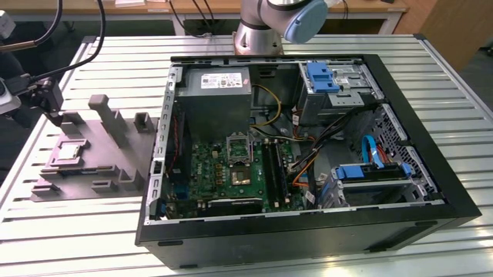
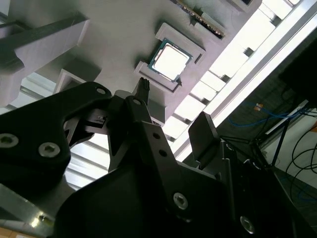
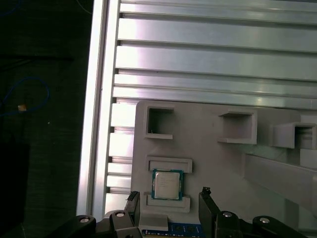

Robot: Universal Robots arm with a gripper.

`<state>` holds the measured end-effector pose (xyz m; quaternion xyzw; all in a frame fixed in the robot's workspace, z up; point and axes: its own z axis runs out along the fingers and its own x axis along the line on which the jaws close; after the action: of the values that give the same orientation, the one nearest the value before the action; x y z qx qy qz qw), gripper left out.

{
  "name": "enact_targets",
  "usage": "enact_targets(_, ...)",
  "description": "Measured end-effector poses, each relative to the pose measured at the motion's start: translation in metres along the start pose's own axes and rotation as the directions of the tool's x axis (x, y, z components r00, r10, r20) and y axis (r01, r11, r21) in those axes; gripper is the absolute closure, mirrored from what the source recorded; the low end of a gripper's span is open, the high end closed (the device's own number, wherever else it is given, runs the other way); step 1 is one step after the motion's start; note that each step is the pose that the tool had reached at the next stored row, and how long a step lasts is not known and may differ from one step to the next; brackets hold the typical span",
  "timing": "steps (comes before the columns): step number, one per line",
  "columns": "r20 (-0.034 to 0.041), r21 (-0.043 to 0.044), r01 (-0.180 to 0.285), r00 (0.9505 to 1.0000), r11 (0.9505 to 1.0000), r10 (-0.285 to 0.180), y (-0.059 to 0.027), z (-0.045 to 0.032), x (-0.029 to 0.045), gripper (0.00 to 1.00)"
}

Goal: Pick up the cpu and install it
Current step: 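Pick up the cpu and move it towards the insertion slot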

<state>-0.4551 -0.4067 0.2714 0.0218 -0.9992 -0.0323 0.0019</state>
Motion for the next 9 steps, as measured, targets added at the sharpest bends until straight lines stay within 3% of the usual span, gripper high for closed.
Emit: enact_targets(9,0.0004,-0.0001,-0.005,1.0,1.0,0.005,-0.001,0.0033,-0.0009,0.41)
